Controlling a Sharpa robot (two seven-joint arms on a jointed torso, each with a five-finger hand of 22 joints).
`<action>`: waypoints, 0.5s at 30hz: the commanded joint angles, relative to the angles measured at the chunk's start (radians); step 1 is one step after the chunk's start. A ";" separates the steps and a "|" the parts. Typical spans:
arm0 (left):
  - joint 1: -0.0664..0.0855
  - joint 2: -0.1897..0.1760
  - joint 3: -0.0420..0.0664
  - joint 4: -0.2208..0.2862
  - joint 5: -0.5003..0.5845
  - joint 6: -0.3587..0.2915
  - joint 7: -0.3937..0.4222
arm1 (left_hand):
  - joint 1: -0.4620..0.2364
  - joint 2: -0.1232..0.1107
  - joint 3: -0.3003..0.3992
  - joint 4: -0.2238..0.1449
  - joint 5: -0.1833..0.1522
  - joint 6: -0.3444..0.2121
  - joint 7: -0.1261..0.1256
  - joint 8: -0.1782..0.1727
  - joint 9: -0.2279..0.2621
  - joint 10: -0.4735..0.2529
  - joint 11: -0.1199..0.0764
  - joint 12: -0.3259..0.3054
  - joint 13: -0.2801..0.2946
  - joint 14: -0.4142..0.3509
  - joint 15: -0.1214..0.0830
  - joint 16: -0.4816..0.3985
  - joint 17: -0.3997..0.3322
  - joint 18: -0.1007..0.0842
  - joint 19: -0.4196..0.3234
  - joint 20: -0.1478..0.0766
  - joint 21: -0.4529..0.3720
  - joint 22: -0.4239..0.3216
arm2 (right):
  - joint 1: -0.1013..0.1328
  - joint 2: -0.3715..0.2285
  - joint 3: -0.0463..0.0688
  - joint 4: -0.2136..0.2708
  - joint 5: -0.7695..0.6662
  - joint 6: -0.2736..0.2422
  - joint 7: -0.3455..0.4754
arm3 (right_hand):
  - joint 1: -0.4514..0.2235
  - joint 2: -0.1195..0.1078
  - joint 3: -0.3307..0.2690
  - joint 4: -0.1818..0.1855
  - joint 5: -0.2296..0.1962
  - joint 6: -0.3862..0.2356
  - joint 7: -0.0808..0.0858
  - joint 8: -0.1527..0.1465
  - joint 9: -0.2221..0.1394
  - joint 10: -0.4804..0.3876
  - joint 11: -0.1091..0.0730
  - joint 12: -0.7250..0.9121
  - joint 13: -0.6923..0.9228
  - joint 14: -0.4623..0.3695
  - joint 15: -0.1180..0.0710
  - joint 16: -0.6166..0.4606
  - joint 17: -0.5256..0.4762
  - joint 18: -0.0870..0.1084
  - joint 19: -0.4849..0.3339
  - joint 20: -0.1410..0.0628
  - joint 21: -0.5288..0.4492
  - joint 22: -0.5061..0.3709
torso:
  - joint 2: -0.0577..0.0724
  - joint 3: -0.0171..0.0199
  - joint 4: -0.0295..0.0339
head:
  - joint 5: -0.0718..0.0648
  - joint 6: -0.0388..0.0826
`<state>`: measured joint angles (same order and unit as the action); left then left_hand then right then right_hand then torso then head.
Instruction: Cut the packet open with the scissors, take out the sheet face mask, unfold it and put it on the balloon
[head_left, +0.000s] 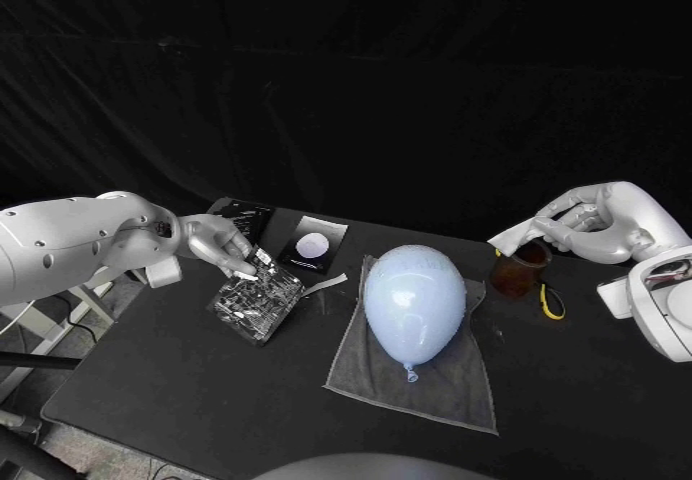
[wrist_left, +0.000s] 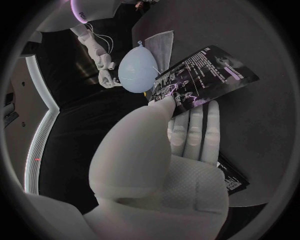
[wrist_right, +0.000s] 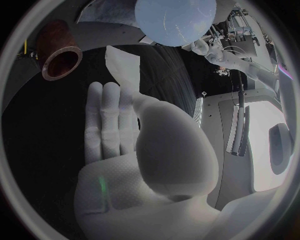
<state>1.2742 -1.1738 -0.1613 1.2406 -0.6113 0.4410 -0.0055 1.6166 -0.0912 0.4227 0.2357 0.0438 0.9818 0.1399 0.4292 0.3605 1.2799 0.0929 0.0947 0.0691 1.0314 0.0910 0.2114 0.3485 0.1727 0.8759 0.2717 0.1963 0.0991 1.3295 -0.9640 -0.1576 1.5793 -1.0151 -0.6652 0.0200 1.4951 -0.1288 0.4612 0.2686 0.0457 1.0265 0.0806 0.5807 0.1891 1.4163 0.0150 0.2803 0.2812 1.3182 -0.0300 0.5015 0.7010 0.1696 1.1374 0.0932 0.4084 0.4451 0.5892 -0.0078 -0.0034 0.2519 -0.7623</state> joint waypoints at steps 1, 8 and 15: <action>-0.009 0.009 0.000 -0.011 -0.097 -0.100 -0.025 | -0.008 0.000 0.000 -0.003 0.004 0.007 -0.002 0.005 0.053 0.006 0.000 -0.005 0.001 0.006 -0.001 0.001 0.002 0.010 0.007 -0.001 0.005 0.002 | -0.001 0.002 0.000 -0.001 -0.013 0.010 0.011 | 0.012 0.001 0.002 -0.005 0.003 0.000 -0.005 0.006 0.022 -0.004 -0.004 -0.002 0.001 -0.009 0.001 0.005 0.001 0.008 -0.005 -0.001 0.006 0.001 | -0.001 -0.0008 0.0014 | 0.007 -0.002; -0.035 0.027 0.000 -0.028 -0.102 -0.224 -0.032 | -0.043 -0.016 -0.008 0.010 0.004 -0.026 0.010 -0.012 0.047 -0.054 0.020 -0.034 -0.007 0.007 0.005 0.007 0.011 0.008 0.009 -0.001 0.011 0.005 | -0.002 0.003 0.000 -0.001 -0.013 0.012 0.011 | 0.012 0.001 0.002 -0.005 0.003 0.000 -0.005 0.006 0.022 -0.004 -0.004 -0.002 0.001 -0.009 0.001 0.005 0.001 0.008 -0.005 -0.001 0.006 0.001 | 0.000 -0.0017 0.0013 | 0.011 -0.002; -0.057 0.043 0.000 -0.024 -0.080 -0.324 -0.012 | -0.125 -0.110 -0.073 0.054 0.003 -0.132 0.064 -0.100 -0.001 -0.185 0.069 -0.033 -0.007 -0.085 0.046 -0.022 0.006 -0.004 -0.041 0.015 -0.019 -0.011 | -0.003 0.008 0.000 -0.004 -0.013 0.020 0.009 | 0.011 0.001 0.001 -0.005 0.003 0.000 -0.005 0.006 0.023 -0.004 -0.004 -0.003 0.002 -0.009 0.001 0.004 0.001 0.008 -0.005 -0.001 0.006 0.002 | 0.001 -0.0015 0.0023 | 0.007 -0.004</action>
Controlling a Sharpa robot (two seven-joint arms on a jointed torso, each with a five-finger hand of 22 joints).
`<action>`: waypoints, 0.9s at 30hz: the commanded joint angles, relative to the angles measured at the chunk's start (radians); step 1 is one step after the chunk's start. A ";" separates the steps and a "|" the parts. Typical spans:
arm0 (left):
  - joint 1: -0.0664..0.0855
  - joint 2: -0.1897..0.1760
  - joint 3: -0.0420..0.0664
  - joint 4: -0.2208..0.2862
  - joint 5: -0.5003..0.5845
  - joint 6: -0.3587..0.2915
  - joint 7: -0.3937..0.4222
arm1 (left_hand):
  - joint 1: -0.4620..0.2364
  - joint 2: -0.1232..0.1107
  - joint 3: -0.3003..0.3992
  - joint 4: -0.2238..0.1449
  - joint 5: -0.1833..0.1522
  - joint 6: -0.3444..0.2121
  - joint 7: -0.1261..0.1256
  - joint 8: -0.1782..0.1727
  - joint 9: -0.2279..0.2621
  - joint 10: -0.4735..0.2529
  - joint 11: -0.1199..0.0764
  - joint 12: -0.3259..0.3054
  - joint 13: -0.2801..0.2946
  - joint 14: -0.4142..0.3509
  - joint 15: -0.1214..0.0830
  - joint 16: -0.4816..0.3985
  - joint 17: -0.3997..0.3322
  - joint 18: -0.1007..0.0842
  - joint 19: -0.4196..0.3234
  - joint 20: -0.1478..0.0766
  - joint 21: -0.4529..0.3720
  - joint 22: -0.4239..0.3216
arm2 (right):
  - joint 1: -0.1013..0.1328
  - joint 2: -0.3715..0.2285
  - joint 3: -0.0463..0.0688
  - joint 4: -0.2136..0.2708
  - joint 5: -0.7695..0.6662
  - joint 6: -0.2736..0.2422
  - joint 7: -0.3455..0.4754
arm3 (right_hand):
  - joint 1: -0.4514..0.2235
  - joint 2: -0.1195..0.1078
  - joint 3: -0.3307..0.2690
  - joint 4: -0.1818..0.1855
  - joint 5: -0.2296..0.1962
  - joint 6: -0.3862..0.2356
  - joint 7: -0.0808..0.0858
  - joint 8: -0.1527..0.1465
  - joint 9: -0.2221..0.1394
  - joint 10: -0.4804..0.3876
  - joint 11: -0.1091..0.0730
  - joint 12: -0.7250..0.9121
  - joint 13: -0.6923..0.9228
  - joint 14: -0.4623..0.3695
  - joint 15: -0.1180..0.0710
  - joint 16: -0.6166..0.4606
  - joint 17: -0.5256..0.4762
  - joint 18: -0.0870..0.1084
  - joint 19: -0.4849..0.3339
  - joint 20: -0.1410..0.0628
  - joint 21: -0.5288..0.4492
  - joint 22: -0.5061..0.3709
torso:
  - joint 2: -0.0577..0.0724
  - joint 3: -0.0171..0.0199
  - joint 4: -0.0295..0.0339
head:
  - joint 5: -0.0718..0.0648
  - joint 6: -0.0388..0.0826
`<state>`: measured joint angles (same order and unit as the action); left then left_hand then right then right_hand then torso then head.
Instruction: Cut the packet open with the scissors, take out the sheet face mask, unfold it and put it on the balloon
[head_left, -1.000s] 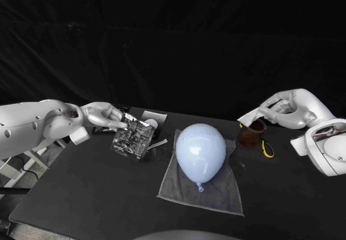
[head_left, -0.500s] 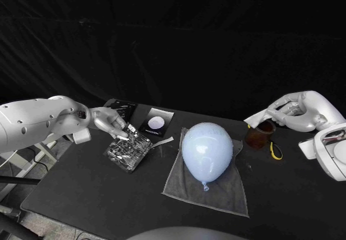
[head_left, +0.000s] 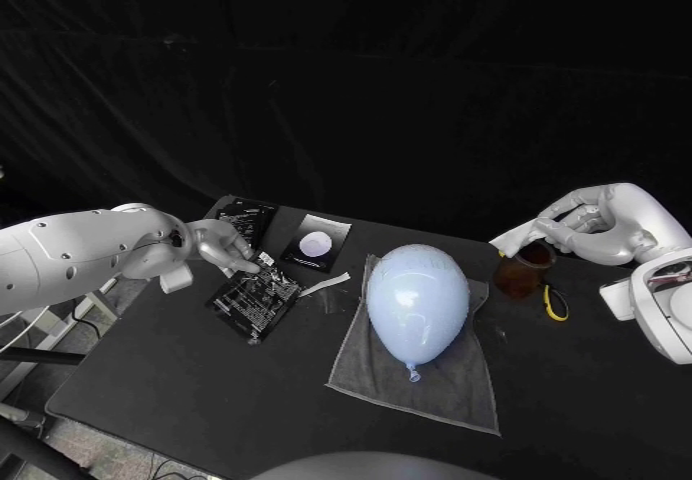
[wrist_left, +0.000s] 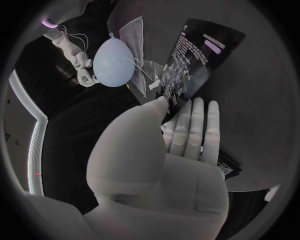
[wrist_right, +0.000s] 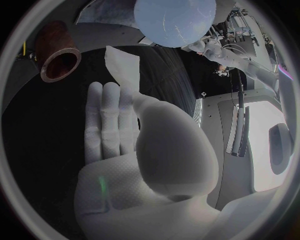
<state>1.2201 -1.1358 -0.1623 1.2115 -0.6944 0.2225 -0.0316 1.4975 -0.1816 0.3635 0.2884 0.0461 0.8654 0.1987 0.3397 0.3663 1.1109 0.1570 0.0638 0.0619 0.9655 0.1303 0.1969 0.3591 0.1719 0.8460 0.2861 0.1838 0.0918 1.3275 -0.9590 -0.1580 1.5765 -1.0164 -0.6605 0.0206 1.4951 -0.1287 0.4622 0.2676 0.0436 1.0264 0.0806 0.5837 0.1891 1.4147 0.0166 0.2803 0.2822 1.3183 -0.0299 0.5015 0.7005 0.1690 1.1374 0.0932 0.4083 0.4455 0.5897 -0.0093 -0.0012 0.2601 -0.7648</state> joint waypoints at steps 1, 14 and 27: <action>-0.005 0.008 0.001 0.008 0.019 -0.123 0.032 | -0.019 -0.033 -0.035 0.000 0.001 -0.033 0.006 -0.023 -0.014 -0.033 0.010 0.001 0.002 -0.037 0.012 -0.011 -0.007 -0.005 -0.020 0.001 -0.012 -0.007 | -0.002 0.004 0.000 -0.002 -0.012 0.017 0.009 | 0.011 0.001 0.000 -0.004 0.005 0.000 -0.005 0.003 0.023 -0.003 -0.005 -0.003 0.001 -0.009 0.001 0.004 0.002 0.009 -0.005 -0.001 0.006 0.001 | 0.000 0.0002 0.0000 | -0.001 -0.002; -0.010 0.026 0.001 0.044 0.091 -0.252 0.187 | 0.029 -0.001 -0.401 0.005 0.003 -0.120 0.019 -0.073 -0.060 -0.149 0.058 0.005 0.003 -0.193 0.063 -0.049 -0.047 -0.038 -0.085 0.004 -0.059 -0.026 | -0.013 0.011 -0.001 -0.001 -0.012 0.039 0.007 | 0.011 0.001 0.000 -0.004 0.005 0.000 -0.005 0.004 0.023 -0.003 -0.005 -0.003 0.001 -0.009 0.001 0.004 0.002 0.009 -0.007 -0.001 0.007 0.002 | 0.000 0.0011 -0.0018 | -0.009 0.001; -0.005 0.028 0.026 0.052 0.127 -0.369 0.281 | 0.065 -0.066 -0.530 0.011 0.006 -0.172 0.034 -0.073 -0.073 -0.273 0.095 0.014 0.005 -0.329 0.101 -0.043 -0.060 -0.085 -0.209 0.004 -0.110 -0.029 | -0.023 0.014 -0.002 -0.001 -0.013 0.052 0.005 | 0.011 0.001 0.000 -0.004 0.005 -0.001 -0.005 0.004 0.023 -0.003 -0.005 -0.003 0.001 -0.009 0.001 0.004 0.002 0.009 -0.007 -0.001 0.007 0.003 | -0.001 0.0010 -0.0017 | -0.024 0.005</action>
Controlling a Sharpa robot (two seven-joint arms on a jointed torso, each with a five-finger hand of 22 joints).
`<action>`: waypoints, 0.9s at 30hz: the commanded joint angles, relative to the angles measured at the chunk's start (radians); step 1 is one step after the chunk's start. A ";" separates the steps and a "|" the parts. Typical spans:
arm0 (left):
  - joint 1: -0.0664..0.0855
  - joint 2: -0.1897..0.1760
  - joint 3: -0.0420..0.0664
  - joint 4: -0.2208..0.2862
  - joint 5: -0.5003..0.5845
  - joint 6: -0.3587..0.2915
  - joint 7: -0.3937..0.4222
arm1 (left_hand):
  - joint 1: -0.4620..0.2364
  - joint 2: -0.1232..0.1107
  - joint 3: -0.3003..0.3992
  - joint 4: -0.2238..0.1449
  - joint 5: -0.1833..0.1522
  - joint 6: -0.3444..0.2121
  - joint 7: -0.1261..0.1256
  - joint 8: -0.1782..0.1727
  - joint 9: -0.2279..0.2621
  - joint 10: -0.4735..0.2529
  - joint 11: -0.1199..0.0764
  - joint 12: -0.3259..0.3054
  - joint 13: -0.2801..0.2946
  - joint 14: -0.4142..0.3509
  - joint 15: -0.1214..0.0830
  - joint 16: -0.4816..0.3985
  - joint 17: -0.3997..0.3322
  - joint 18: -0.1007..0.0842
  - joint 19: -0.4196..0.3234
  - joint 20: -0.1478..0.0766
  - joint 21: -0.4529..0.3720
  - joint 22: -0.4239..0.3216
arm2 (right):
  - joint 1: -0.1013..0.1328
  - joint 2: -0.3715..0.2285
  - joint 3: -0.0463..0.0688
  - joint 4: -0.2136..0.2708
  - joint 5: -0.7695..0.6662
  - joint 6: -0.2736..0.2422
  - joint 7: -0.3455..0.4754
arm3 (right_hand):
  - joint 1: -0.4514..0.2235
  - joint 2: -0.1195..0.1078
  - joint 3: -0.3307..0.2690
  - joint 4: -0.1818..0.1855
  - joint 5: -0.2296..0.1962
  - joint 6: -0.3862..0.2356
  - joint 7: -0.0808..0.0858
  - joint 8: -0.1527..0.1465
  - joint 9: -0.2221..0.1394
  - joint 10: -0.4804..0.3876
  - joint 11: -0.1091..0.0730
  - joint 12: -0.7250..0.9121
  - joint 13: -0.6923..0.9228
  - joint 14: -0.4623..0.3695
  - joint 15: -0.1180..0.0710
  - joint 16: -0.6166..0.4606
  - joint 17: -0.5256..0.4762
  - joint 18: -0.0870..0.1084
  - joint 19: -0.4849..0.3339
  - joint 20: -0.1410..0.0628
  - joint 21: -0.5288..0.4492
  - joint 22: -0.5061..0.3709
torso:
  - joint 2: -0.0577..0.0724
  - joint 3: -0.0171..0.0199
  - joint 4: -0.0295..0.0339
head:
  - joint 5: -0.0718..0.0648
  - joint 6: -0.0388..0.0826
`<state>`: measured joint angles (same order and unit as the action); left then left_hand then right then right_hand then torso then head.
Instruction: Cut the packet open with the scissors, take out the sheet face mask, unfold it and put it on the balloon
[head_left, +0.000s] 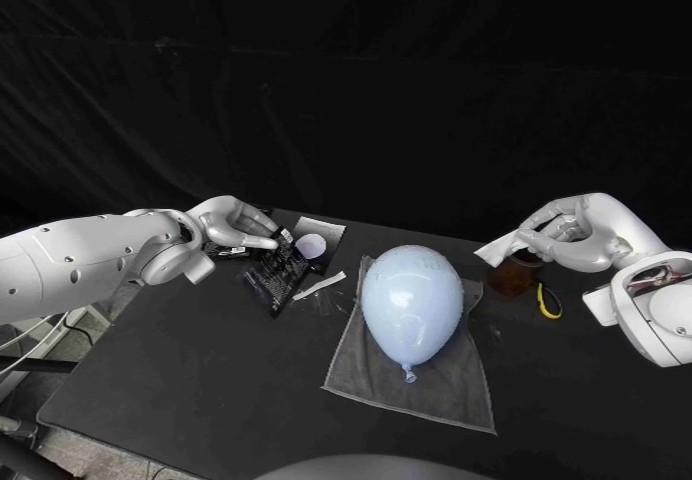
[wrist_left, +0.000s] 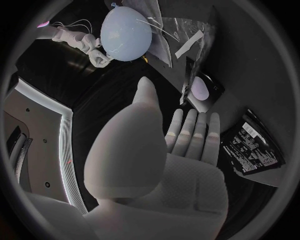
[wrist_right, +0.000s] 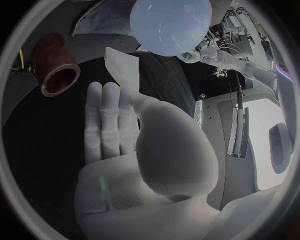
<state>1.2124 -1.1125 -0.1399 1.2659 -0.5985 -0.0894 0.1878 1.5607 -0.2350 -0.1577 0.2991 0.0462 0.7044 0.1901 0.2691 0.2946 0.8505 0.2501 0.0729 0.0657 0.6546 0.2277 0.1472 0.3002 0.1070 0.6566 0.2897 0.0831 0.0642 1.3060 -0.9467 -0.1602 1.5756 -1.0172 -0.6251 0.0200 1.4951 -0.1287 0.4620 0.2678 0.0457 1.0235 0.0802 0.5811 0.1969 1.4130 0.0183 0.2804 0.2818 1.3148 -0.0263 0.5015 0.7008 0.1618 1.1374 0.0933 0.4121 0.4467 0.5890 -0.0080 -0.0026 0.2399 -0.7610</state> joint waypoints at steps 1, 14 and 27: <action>0.003 0.006 0.004 -0.004 0.031 -0.057 0.062 | 0.003 -0.014 -0.011 0.001 0.006 -0.011 0.041 -0.003 -0.001 -0.015 0.003 0.006 0.002 -0.021 0.005 0.007 -0.001 -0.021 -0.025 0.001 -0.011 -0.002 | -0.002 0.002 0.001 0.000 -0.012 0.016 0.006 | 0.011 0.001 0.000 -0.004 0.003 0.002 -0.004 0.007 0.015 -0.001 -0.007 -0.003 0.002 -0.006 -0.002 0.004 0.001 0.016 -0.007 -0.001 0.003 0.001 | 0.000 -0.0004 -0.0004 | -0.004 0.001; 0.007 0.033 0.030 -0.020 0.025 -0.101 0.111 | 0.020 0.005 0.004 0.000 0.005 -0.055 0.028 -0.016 -0.018 -0.033 0.012 0.030 0.004 -0.073 0.015 0.028 -0.002 -0.038 -0.094 0.001 -0.024 -0.006 | -0.004 0.005 0.000 -0.001 -0.013 0.019 0.003 | 0.011 0.001 0.000 -0.005 0.003 0.001 -0.004 0.007 0.016 -0.002 -0.007 -0.004 0.002 -0.007 -0.002 0.004 0.002 0.016 -0.008 -0.001 0.004 0.003 | 0.000 -0.0001 0.0000 | -0.020 0.010; 0.014 0.115 0.048 0.014 0.092 -0.084 0.178 | 0.146 0.158 0.171 -0.022 0.003 0.149 0.019 0.055 -0.006 0.161 -0.091 0.129 0.007 0.301 -0.111 0.242 0.063 0.079 0.320 -0.051 0.175 0.085 | -0.005 0.018 0.000 -0.009 -0.029 0.025 -0.009 | 0.011 0.001 0.000 -0.005 0.003 0.001 -0.004 0.007 0.016 -0.002 -0.007 -0.004 0.002 -0.007 -0.002 0.004 0.002 0.016 -0.009 -0.001 0.005 0.003 | 0.002 -0.0023 -0.0008 | -0.123 0.055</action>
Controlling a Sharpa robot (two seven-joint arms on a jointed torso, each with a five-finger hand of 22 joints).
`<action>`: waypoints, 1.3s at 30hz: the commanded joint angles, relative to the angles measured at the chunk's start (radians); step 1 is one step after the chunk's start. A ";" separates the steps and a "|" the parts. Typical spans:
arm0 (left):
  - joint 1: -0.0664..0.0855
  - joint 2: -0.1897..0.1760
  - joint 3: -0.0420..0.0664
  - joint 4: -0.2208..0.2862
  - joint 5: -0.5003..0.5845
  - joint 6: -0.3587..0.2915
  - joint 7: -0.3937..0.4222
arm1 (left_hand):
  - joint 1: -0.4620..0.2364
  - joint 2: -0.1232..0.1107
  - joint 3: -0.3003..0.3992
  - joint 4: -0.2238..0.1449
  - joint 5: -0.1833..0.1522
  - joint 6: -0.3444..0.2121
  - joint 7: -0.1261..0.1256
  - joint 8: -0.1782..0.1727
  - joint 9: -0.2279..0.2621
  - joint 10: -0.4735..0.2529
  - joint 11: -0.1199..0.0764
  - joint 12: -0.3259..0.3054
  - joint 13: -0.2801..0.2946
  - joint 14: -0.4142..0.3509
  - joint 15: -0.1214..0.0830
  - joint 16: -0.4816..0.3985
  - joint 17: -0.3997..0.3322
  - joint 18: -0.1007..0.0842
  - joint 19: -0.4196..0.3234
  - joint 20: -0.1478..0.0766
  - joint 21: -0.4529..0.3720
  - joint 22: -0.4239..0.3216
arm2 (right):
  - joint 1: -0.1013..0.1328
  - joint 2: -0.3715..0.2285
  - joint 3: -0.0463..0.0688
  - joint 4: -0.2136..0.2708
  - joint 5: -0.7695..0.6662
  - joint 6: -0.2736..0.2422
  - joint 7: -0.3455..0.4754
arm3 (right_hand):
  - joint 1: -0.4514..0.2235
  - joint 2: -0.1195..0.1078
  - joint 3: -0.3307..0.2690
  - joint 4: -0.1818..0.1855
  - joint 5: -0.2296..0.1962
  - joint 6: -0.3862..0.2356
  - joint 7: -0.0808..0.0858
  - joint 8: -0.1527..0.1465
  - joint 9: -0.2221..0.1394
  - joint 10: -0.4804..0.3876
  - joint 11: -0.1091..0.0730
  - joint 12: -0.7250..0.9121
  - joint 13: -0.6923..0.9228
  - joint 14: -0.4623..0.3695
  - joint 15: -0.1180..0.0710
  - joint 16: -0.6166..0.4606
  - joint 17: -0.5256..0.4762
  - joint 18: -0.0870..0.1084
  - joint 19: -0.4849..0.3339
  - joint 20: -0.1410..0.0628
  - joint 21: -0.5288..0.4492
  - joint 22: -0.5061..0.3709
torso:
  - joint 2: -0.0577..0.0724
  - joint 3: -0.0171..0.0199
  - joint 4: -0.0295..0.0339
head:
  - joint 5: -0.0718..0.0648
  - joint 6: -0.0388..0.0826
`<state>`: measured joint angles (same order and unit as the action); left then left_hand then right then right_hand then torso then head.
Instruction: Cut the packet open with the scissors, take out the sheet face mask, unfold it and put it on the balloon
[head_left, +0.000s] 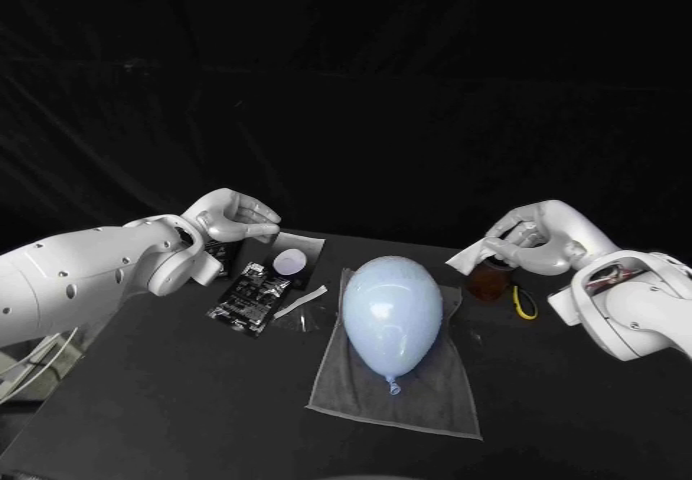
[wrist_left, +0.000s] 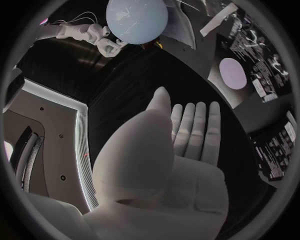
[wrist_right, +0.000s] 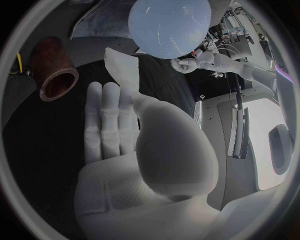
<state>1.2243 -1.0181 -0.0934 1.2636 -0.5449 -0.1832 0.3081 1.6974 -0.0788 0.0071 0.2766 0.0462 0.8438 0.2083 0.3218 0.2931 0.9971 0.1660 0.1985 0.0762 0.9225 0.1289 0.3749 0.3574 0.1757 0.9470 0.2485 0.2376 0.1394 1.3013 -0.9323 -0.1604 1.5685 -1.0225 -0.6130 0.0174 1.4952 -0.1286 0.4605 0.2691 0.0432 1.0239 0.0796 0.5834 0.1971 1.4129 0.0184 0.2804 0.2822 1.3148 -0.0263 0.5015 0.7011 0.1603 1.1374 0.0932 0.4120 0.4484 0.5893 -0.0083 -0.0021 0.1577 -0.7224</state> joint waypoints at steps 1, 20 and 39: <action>0.002 0.037 0.002 0.024 0.041 0.014 0.061 | 0.016 0.005 0.015 0.006 0.003 0.027 -0.006 0.001 -0.009 0.034 -0.014 0.001 -0.007 0.060 -0.022 0.023 0.009 0.009 0.050 -0.025 0.039 0.019 | -0.001 0.006 0.001 -0.003 -0.031 0.015 -0.013 | 0.012 0.001 0.001 -0.007 0.005 0.000 -0.004 0.005 0.016 -0.002 -0.007 -0.004 0.002 -0.007 -0.002 0.004 0.001 0.017 -0.009 -0.001 0.005 0.002 | 0.002 -0.0020 -0.0015 | -0.060 0.022; 0.035 0.279 0.012 0.003 0.105 0.004 0.097 | -0.035 -0.004 0.078 0.014 0.002 0.116 -0.032 -0.033 -0.042 0.167 -0.042 -0.060 -0.011 0.091 -0.038 -0.013 0.022 -0.040 -0.103 -0.011 0.029 0.029 | 0.010 0.031 0.002 0.011 -0.156 0.099 -0.166 | 0.017 0.001 0.003 -0.014 0.005 0.000 -0.004 0.008 0.018 0.000 -0.008 -0.004 0.004 -0.005 -0.003 0.005 0.002 0.018 -0.010 -0.002 0.012 0.008 | 0.000 0.0053 -0.0071 | -0.182 0.042; 0.037 0.491 0.023 -0.095 -0.027 0.000 0.042 | -0.140 -0.047 0.012 0.010 0.001 0.069 0.000 -0.083 -0.061 0.099 0.001 -0.131 -0.010 -0.055 0.020 -0.167 -0.016 -0.034 -0.197 0.042 -0.068 -0.035 | 0.080 0.066 0.004 0.014 -0.203 0.232 -0.280 | 0.016 0.003 0.004 -0.014 0.005 0.001 -0.004 0.009 0.018 0.001 -0.008 -0.005 0.004 -0.004 -0.004 0.005 0.002 0.018 -0.011 -0.002 0.014 0.010 | 0.000 0.0039 -0.0052 | -0.255 0.047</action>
<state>1.2594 -0.5365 -0.0721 1.1719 -0.5315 -0.1848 0.3697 1.5664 -0.1283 0.0224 0.2874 0.0462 0.9194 0.2111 0.2416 0.2330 1.1006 0.1674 0.0710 0.0661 0.8722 0.1500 0.2105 0.3418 0.1455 0.7586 0.2905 0.1728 0.1049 1.3745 -0.8675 -0.1580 1.5794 -1.1907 -0.4514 -0.2146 1.4991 -0.1324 0.4625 0.2616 0.0457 1.0199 0.0800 0.5870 0.1973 1.4149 0.0164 0.2803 0.2856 1.3149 -0.0262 0.5015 0.7021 0.1685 1.1338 0.0896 0.4200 0.4579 0.5898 -0.0039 -0.0053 -0.0921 -0.6748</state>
